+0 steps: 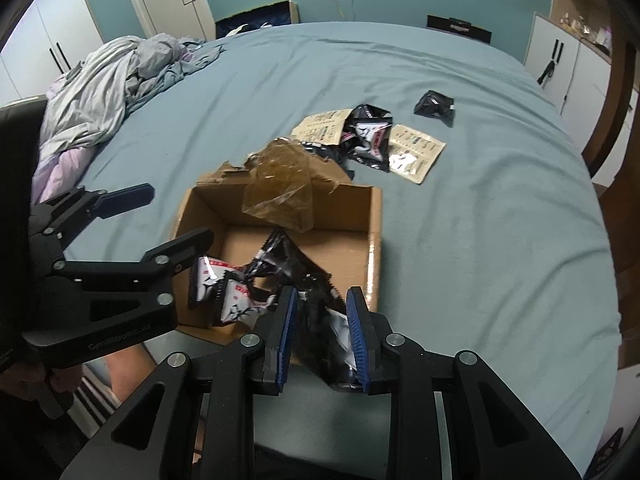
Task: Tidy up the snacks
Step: 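Release both packets into the cardboard box with the left and right tools, then grasp black and white packets from the pile with both tools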
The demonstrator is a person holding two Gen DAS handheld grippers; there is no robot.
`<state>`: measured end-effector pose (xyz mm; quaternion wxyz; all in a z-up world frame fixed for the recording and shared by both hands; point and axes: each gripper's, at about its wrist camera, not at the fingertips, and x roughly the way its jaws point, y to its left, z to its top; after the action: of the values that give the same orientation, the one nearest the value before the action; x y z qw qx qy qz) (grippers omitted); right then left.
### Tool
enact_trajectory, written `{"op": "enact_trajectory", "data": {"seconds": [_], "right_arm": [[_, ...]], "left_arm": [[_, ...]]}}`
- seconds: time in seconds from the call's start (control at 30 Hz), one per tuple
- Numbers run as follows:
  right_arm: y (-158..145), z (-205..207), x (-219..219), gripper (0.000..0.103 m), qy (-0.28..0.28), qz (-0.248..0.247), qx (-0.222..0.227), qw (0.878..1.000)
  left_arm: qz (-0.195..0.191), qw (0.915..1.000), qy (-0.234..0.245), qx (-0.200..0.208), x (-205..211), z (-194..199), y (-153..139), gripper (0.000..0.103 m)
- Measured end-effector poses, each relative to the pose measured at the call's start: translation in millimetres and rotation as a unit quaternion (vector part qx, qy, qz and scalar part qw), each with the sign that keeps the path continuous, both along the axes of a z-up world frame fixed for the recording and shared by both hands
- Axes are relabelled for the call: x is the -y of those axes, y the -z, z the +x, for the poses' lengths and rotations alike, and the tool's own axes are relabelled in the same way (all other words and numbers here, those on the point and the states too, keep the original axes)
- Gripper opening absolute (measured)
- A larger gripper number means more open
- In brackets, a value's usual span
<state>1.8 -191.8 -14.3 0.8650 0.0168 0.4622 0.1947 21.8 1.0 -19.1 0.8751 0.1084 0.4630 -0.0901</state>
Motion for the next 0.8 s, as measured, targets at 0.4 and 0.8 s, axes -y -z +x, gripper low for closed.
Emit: {"op": "enact_trajectory", "data": {"seconds": [0.4, 0.8], "right_arm": [[-4, 0, 19, 0.071, 0.055, 0.044, -0.002, 0.998], [-21, -9, 40, 0.071, 0.102, 0.045, 0.021, 0.994]], "left_arm": [[-0.010, 0.9998, -0.014, 0.008, -6, 1, -8, 0.079], [-0.027, 0.9985, -0.047, 0.008, -25, 12, -13, 0.081]]}}
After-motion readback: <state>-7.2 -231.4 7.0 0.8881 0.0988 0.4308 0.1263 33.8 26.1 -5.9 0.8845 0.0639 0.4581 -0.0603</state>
